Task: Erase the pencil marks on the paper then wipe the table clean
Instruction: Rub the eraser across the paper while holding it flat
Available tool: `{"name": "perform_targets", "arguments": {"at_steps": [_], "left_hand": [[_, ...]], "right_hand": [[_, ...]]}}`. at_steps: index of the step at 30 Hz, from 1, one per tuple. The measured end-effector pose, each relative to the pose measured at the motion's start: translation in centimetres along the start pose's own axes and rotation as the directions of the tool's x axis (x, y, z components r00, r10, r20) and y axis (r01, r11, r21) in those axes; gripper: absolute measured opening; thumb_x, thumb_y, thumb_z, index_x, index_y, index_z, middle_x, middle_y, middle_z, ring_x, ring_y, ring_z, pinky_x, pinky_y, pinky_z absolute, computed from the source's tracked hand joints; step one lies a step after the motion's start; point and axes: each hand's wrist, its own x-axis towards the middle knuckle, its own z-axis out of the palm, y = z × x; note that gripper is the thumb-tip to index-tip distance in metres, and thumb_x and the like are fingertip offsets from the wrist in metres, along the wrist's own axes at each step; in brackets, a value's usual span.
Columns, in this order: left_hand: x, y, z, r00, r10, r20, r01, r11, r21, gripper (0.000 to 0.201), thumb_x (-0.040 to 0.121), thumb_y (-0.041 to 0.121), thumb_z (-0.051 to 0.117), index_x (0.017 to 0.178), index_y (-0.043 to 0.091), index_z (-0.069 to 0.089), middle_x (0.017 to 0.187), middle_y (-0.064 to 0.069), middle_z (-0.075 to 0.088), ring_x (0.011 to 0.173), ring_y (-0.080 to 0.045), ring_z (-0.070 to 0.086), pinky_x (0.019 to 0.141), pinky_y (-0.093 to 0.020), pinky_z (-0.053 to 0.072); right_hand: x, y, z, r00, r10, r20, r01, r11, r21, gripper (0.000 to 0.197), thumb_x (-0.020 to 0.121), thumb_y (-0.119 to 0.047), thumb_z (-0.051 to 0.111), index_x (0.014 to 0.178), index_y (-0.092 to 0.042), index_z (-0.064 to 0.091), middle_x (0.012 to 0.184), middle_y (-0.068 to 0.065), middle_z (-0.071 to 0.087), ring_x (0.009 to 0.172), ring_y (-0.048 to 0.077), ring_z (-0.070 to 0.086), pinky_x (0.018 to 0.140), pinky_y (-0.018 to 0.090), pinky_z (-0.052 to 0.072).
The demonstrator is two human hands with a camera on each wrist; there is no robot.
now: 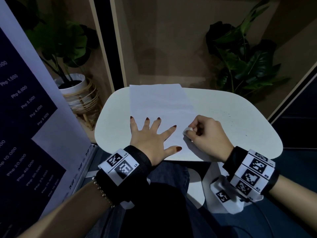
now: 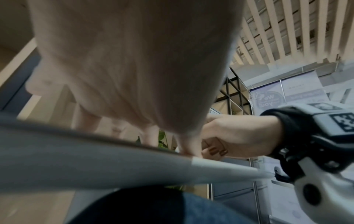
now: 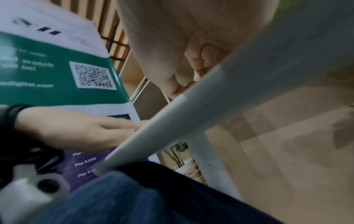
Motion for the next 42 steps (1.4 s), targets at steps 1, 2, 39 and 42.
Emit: {"name": "perform_targets", "arguments": {"at_steps": [1, 2, 39, 42], "left_hand": [[0.0, 0.0, 0.0, 1.000, 0.001, 0.000, -0.001, 1.000, 0.003, 0.071, 0.087, 0.079, 0.008, 0.150, 0.052, -0.011, 0.165, 0.000, -0.007, 0.151, -0.032, -0.001, 0.110, -0.070, -0.006], [-0.1, 0.0, 0.0, 1.000, 0.001, -0.001, -0.001, 1.000, 0.002, 0.071, 0.087, 0.079, 0.008, 0.150, 0.052, -0.011, 0.165, 0.000, -0.007, 0.151, -0.032, -0.001, 0.110, -0.070, -0.006], [-0.2, -0.1, 0.1, 0.997, -0.018, 0.075, 0.021, 0.999, -0.046, 0.076, 0.084, 0.081, 0.009, 0.148, 0.051, -0.017, 0.163, 0.005, -0.016, 0.150, -0.025, -0.012, 0.111, -0.071, -0.003], [-0.1, -0.2, 0.1, 0.997, -0.018, 0.080, 0.023, 0.998, -0.054, 0.076, 0.084, 0.081, 0.009, 0.148, 0.052, -0.017, 0.163, 0.005, -0.017, 0.150, -0.026, -0.013, 0.111, -0.070, -0.004]], "right_hand": [[-0.2, -0.2, 0.4, 1.000, -0.009, 0.013, 0.009, 1.000, 0.011, 0.009, 0.086, -0.015, 0.065, 0.078, -0.013, 0.061, 0.064, -0.002, 0.064, 0.061, 0.010, 0.057, 0.060, 0.017, 0.043], [-0.3, -0.3, 0.6, 0.999, -0.020, 0.034, 0.020, 1.000, 0.019, 0.009, 0.086, -0.015, 0.066, 0.078, -0.013, 0.061, 0.064, -0.002, 0.063, 0.059, 0.009, 0.056, 0.058, 0.016, 0.042], [-0.1, -0.7, 0.8, 0.978, -0.121, 0.169, 0.104, 0.989, 0.107, 0.006, 0.088, -0.018, 0.068, 0.083, -0.014, 0.067, 0.066, 0.000, 0.067, 0.060, 0.012, 0.061, 0.061, 0.023, 0.049], [0.9, 0.1, 0.0, 0.985, -0.112, 0.132, 0.106, 0.993, 0.054, 0.006, 0.088, -0.019, 0.070, 0.082, -0.018, 0.070, 0.068, 0.000, 0.068, 0.064, 0.014, 0.063, 0.065, 0.026, 0.050]]}}
